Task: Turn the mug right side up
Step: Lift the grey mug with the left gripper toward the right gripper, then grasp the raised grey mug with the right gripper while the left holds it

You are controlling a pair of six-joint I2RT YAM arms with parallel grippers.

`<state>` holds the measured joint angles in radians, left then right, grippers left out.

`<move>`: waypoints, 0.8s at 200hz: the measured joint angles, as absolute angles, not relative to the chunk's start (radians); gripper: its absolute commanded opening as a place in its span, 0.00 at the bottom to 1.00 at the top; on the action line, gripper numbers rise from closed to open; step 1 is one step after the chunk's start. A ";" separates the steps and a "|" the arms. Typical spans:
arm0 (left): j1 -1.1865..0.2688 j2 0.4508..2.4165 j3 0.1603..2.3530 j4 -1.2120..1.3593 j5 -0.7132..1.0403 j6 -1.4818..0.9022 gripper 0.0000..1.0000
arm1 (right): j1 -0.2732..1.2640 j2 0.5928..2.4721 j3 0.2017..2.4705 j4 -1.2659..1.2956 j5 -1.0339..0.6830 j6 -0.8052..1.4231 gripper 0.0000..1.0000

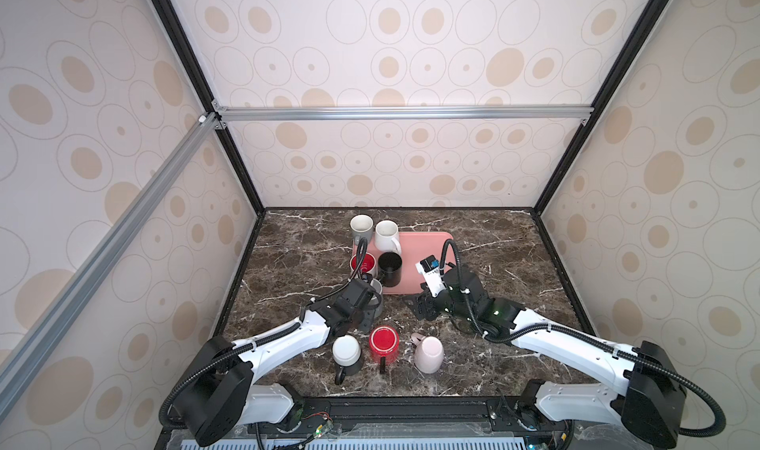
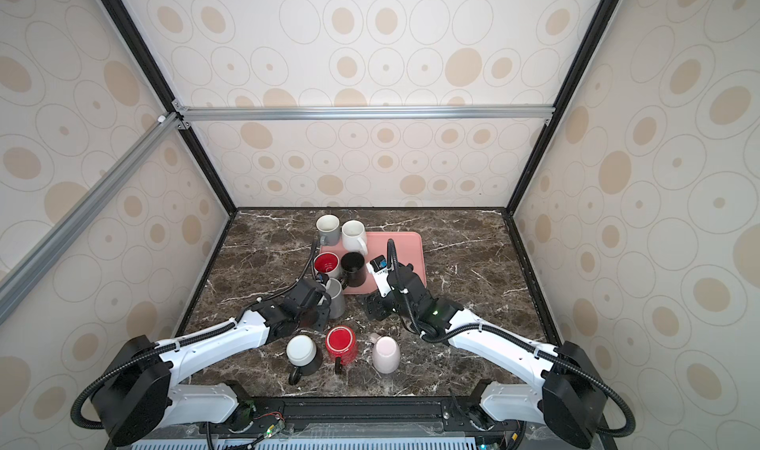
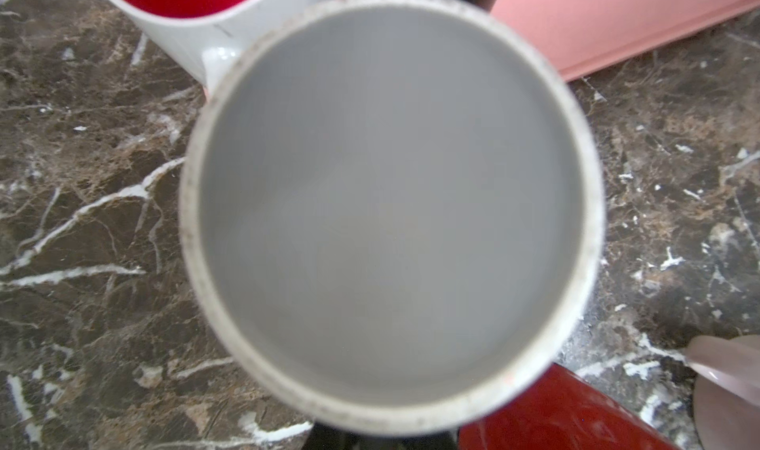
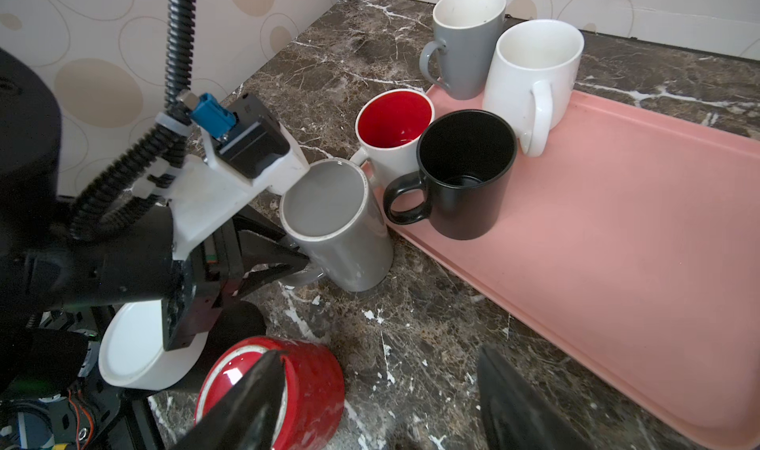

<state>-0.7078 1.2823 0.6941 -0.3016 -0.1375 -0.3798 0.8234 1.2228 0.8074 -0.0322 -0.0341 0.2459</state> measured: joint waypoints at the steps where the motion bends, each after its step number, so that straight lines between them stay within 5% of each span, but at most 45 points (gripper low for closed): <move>1: -0.708 1.281 0.694 -0.302 -0.138 -0.380 0.00 | 0.823 1.223 0.807 -0.032 -0.034 0.246 0.76; 116: -0.693 1.051 0.682 -0.131 -0.137 -0.389 0.00 | 0.808 1.101 0.772 0.068 0.010 0.292 0.76; 160: -0.666 1.015 0.692 0.053 -0.044 -0.400 0.00 | 0.651 1.096 0.735 0.216 -0.192 0.416 0.78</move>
<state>-0.6659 1.0153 0.6922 0.0528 -0.0437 -0.3996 0.6514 1.0958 0.7349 0.2161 -0.1921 0.4160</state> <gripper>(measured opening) 0.158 0.772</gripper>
